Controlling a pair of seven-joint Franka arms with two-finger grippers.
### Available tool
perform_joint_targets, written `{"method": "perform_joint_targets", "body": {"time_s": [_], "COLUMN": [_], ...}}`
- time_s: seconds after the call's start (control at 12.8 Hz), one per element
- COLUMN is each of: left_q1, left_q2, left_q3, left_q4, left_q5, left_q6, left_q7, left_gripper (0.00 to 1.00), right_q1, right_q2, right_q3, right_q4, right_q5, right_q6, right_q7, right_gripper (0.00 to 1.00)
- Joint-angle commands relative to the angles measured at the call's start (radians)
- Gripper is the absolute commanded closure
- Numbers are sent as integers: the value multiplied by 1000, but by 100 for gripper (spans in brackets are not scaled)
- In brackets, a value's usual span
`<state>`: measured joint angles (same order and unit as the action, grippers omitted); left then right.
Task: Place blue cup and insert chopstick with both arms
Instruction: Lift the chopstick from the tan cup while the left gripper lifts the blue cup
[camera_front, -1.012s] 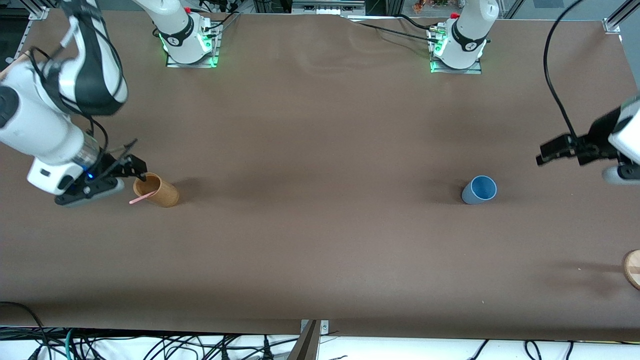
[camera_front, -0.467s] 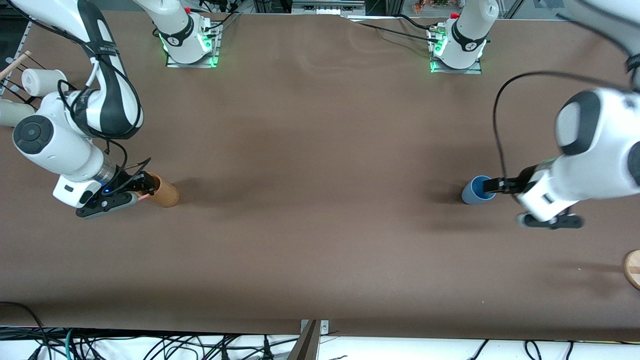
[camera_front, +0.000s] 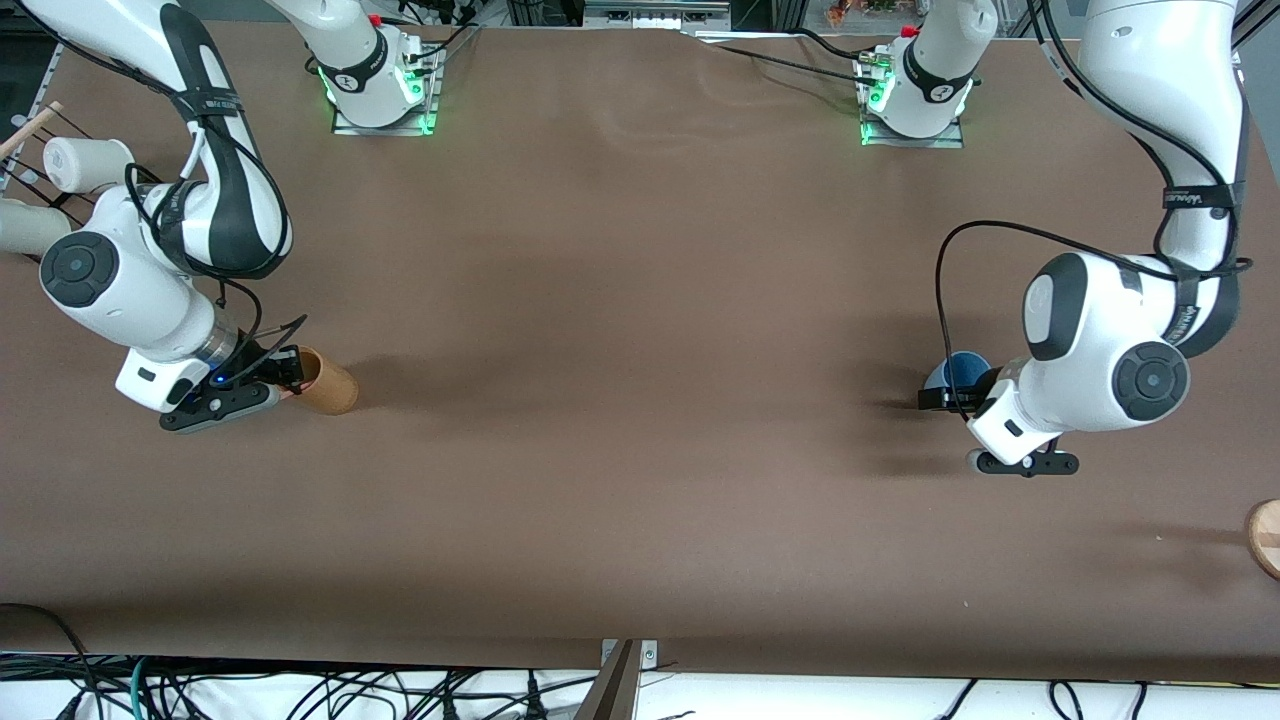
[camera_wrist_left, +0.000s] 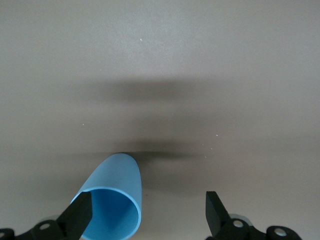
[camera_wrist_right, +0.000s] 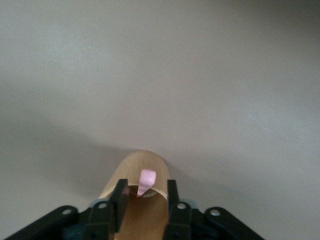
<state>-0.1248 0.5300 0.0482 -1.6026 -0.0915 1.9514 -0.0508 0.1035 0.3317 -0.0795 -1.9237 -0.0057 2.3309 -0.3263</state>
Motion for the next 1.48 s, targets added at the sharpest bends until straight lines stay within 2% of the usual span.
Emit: {"method": "perform_joint_targets", "body": {"time_s": [0.0,0.31,0.62,0.7,0.93,1.01,1.09,1.17,1.4], "left_q1": [-22,-30,-30,-30,-29,-23,-16,-12,-10], "left_q2": [-125,-209,-226,-225,-191,-180,-182,-183,-185], "left_q3": [1,2,2,2,4,4,5,10,15], "left_q4": [-181,-362,-497,-519,-513,-508,-507,-505,-487], "left_q5": [62,93,93,93,93,88,82,82,82], "left_q6": [107,259,432,470,518,524,524,514,474], "left_q7": [-6,-6,-6,-6,-7,-8,-6,-4,-3], "left_gripper": [0,0,0,0,0,29,79,100,100], "right_q1": [-15,-18,-18,-16,-16,-16,-16,-16,-16], "right_q2": [3,7,0,-3,-26,-48,-71,-91,-163], "right_q3": [7,7,7,7,9,10,12,15,52], "right_q4": [-15,-17,-8,-6,22,29,49,75,144], "right_q5": [4,4,4,4,4,4,4,12,24], "right_q6": [30,39,42,41,16,-14,-63,-115,-258], "right_q7": [-14,-8,-5,-10,-14,-14,-14,-16,-8], "right_gripper": [67,81,91,100,100,100,100,100,100]}}
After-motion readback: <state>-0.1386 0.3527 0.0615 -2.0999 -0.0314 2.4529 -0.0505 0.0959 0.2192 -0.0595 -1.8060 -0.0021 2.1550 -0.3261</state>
